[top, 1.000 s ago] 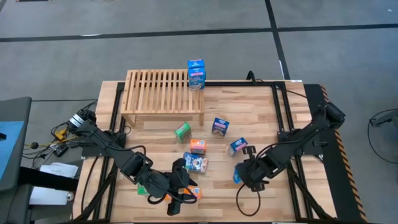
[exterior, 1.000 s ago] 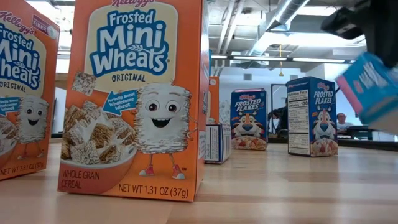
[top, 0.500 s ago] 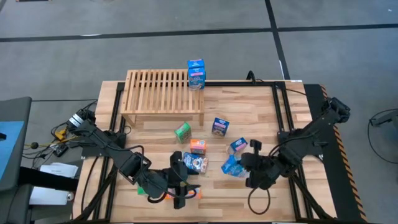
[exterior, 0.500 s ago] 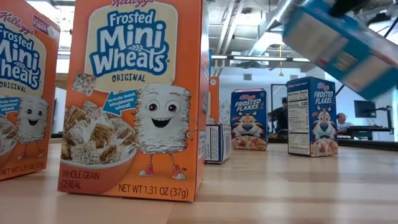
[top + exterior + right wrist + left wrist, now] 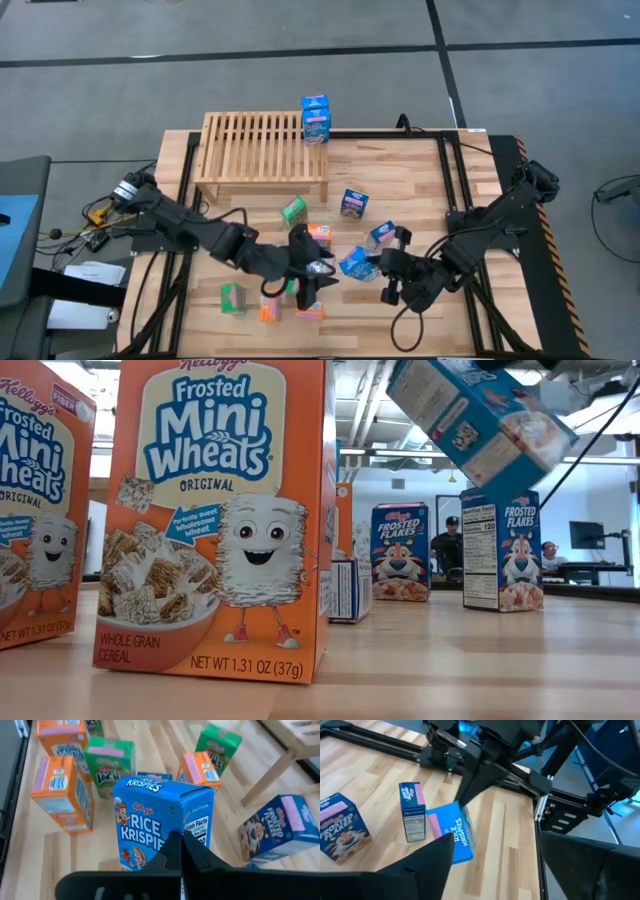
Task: Stack cereal on shelf
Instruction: Put the light blue cereal box on the shelf aligned with the other light blue cereal boxes
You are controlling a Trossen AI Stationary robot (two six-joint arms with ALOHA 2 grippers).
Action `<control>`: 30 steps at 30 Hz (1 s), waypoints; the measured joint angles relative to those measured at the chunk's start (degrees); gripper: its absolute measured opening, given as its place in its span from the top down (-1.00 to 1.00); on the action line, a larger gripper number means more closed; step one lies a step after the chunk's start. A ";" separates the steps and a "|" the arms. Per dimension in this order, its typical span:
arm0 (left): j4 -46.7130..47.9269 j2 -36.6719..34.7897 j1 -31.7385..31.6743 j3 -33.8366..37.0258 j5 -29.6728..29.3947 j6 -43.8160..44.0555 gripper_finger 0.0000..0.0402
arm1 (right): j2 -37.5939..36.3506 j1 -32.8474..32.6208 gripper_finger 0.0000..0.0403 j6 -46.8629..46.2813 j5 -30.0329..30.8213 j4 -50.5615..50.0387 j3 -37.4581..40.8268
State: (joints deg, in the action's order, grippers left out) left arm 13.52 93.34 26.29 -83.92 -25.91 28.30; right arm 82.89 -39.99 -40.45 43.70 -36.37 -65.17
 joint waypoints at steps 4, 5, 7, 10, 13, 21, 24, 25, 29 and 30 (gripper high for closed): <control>2.84 0.48 -1.66 0.00 0.24 0.76 -0.50 | 0.00 0.00 0.96 0.01 3.01 1.64 0.00; 2.88 0.50 -2.01 0.02 0.64 0.48 -0.50 | 0.00 0.00 0.96 0.02 3.94 1.91 0.00; 1.98 0.47 -2.71 0.00 1.81 -0.22 -0.51 | -0.02 0.11 0.96 0.16 4.56 2.27 0.00; 2.07 0.46 -3.65 0.00 2.13 -1.42 -0.51 | -0.02 0.66 0.96 0.42 4.53 3.12 0.00; 2.01 0.46 -4.62 0.00 3.46 -3.25 -0.51 | -0.02 1.18 0.96 1.60 4.53 3.95 0.00; 3.93 0.46 -7.27 0.00 2.92 -5.15 -0.51 | -0.02 2.33 0.96 5.42 4.49 7.30 0.00; 3.85 0.46 -8.14 0.00 5.42 -4.96 -0.51 | -0.02 2.64 0.96 5.97 4.48 7.46 0.00; 3.94 0.46 -8.29 0.00 5.66 -4.86 -0.51 | -0.02 2.67 0.96 6.39 4.48 7.56 0.00; 3.82 0.46 -8.67 0.00 6.37 -4.97 -0.51 | -0.02 3.38 0.96 7.86 4.42 8.89 0.00; 3.82 0.46 -8.75 0.00 6.96 -4.98 -0.51 | -0.02 3.57 0.96 7.95 4.42 8.79 0.00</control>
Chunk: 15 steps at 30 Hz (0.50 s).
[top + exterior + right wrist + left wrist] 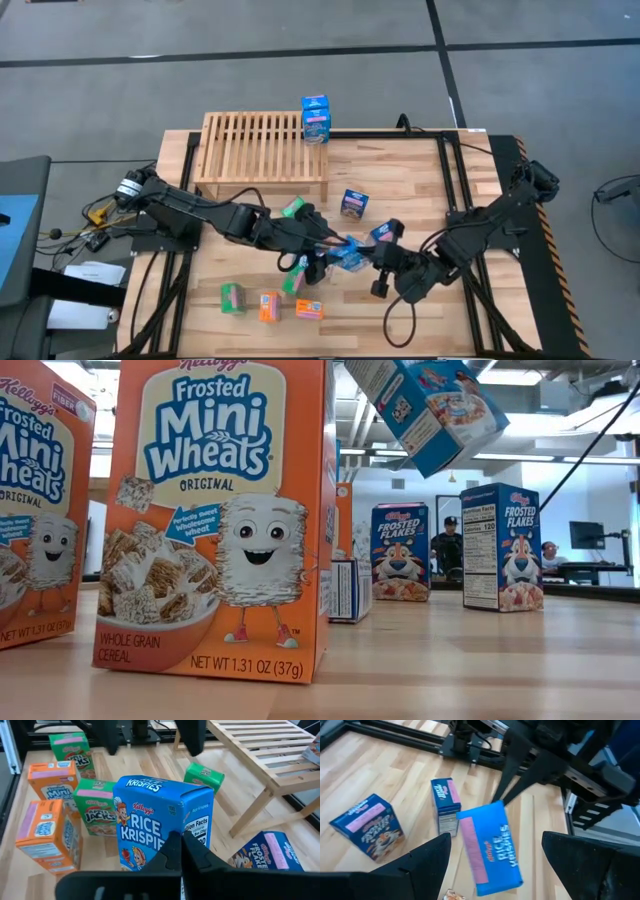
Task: Stack cereal on shelf
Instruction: Put the light blue cereal box on the shelf aligned with the other light blue cereal boxes
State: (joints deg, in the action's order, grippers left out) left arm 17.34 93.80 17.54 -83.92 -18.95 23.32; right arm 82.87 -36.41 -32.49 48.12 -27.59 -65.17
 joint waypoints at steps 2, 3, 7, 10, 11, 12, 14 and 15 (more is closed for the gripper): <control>0.26 0.01 -0.18 0.00 1.27 0.01 -0.51 | 0.00 0.46 0.96 0.17 0.00 -0.03 0.00; 0.57 0.02 -0.18 0.00 1.22 0.02 -0.51 | 0.00 0.62 0.96 0.21 0.00 -0.03 0.00; 2.01 0.04 -0.39 0.00 -2.43 -0.14 -0.51 | 0.00 0.99 0.96 1.23 -0.02 0.06 0.00; 2.55 0.04 -1.14 0.00 -1.66 0.06 -0.51 | 0.00 0.97 0.96 1.70 -0.04 0.26 0.00; 2.54 0.39 -1.44 0.12 -1.10 0.37 -0.51 | 0.00 0.97 0.96 1.71 -0.04 0.25 0.00; 1.82 1.01 -1.80 0.29 -0.60 0.94 -0.51 | 0.00 0.95 0.96 1.69 -0.09 0.26 0.00; 2.27 2.09 -2.08 0.63 1.02 1.99 -0.51 | 0.00 0.95 0.96 1.72 -0.35 0.20 0.02; 1.65 2.66 -2.08 0.62 2.09 2.21 -0.51 | 0.00 0.95 0.96 1.70 -0.43 0.14 0.10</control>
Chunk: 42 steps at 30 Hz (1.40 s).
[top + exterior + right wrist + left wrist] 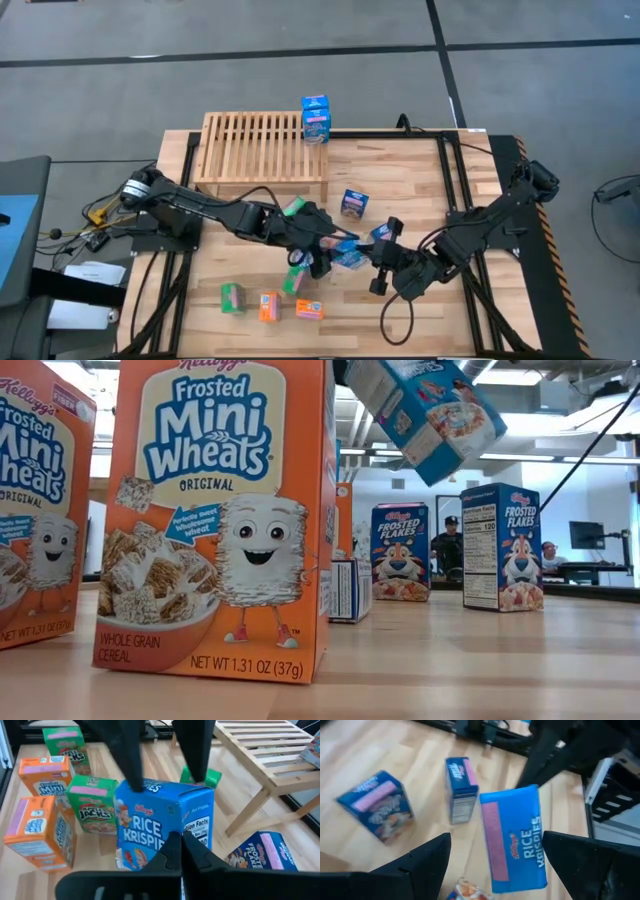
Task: Stack cereal on shelf
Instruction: Put the light blue cereal box on the shelf aligned with the other light blue cereal boxes
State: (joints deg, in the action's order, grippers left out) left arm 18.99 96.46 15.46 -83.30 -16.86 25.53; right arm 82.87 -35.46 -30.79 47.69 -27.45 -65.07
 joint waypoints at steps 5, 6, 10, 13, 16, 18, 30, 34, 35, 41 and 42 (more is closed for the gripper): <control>-0.70 2.53 0.22 -0.05 2.51 1.60 -0.51 | -0.04 0.00 0.96 0.68 0.19 0.75 -0.08; -0.32 2.81 0.22 -0.05 2.64 1.98 -0.51 | -0.02 0.00 0.96 0.70 0.21 0.71 -0.06; -0.44 2.98 0.11 -0.05 2.69 3.17 -0.50 | -0.04 0.00 0.96 0.83 0.19 0.89 -0.08; -0.62 3.00 0.13 -0.05 2.73 3.70 -0.45 | -0.04 0.00 0.96 0.86 0.19 1.00 -0.08; -0.90 3.00 0.15 -0.05 3.75 3.76 -0.34 | -0.04 0.00 0.96 0.88 0.19 1.00 -0.08; -0.86 3.00 0.13 -0.05 4.49 3.91 -0.26 | -0.04 0.00 0.96 0.97 0.19 1.01 -0.08; -0.92 3.00 -0.02 -0.05 3.38 6.70 0.21 | -0.04 0.00 0.85 1.32 -0.01 0.97 -0.08; -0.86 3.00 -0.02 -0.06 3.12 6.89 0.33 | -0.09 0.00 0.77 1.32 -0.01 0.98 -0.08; -0.87 3.00 -0.02 -0.06 3.12 6.89 0.35 | -0.22 0.00 0.75 1.30 -0.02 0.96 -0.08; -0.05 2.81 -0.04 -0.30 4.72 7.71 0.39 | -5.34 -0.88 0.58 2.16 0.01 1.25 -0.08; 1.02 2.54 -0.07 -0.67 5.83 7.77 0.39 | -7.03 -1.34 0.55 2.99 0.05 1.29 -0.09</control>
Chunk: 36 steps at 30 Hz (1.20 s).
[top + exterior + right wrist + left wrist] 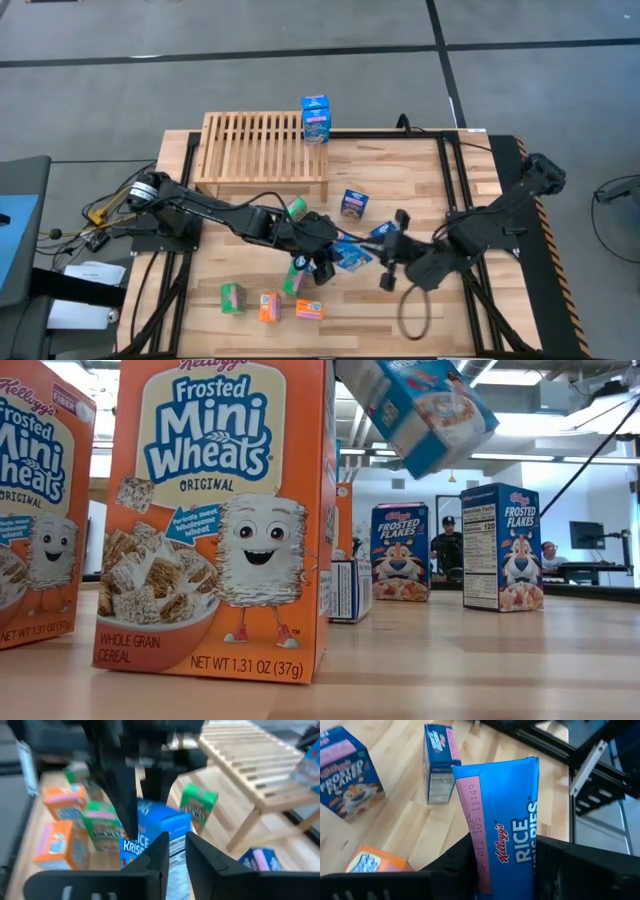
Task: Stack cereal on shelf
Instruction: Put the light blue cereal box on the shelf aligned with the other light blue cereal boxes
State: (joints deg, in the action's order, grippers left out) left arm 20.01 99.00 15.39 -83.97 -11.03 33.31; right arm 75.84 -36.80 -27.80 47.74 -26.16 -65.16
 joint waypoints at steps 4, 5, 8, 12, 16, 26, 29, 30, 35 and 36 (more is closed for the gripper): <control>10.95 -1.10 -1.10 -5.84 4.66 -2.45 0.39 | -7.07 -1.70 0.46 4.04 -0.02 -0.08 -0.03; 15.49 -1.11 -1.53 -8.60 5.15 -3.87 0.39 | -8.64 -1.98 0.45 5.00 0.01 -0.15 -0.08; 27.22 -0.78 -3.28 -17.60 4.15 -10.42 0.39 | -12.64 -2.20 0.44 6.48 0.13 -1.85 -0.10; 35.37 -0.48 -6.69 -27.91 0.15 -19.79 0.39 | -15.66 -2.05 0.44 7.55 0.16 -3.73 -0.10; 41.40 -0.47 -12.74 -36.74 1.98 -26.04 0.39 | -16.10 -2.07 0.44 9.30 0.14 -4.60 -0.10; 49.50 -0.37 -31.31 -41.43 11.88 -40.20 0.39 | -14.68 0.27 0.44 8.79 0.18 -8.22 -0.03; 49.77 0.56 -35.76 -41.41 14.25 -45.17 0.39 | -14.67 2.12 0.44 7.88 0.20 -8.32 -0.03; 50.29 0.72 -37.13 -41.37 15.10 -47.13 0.39 | -14.67 2.87 0.44 7.27 0.20 -8.34 -0.03; 53.64 4.07 -41.56 -41.43 16.48 -55.19 0.39 | -14.67 6.40 0.44 5.74 0.29 -8.29 -0.03; 53.90 4.96 -41.86 -41.44 16.70 -55.79 0.39 | -14.67 7.11 0.44 5.74 0.35 -8.27 -0.03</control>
State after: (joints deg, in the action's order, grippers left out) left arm 73.91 103.96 -26.47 -125.41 5.67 -22.49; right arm 61.17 -29.70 -22.06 48.10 -34.44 -65.19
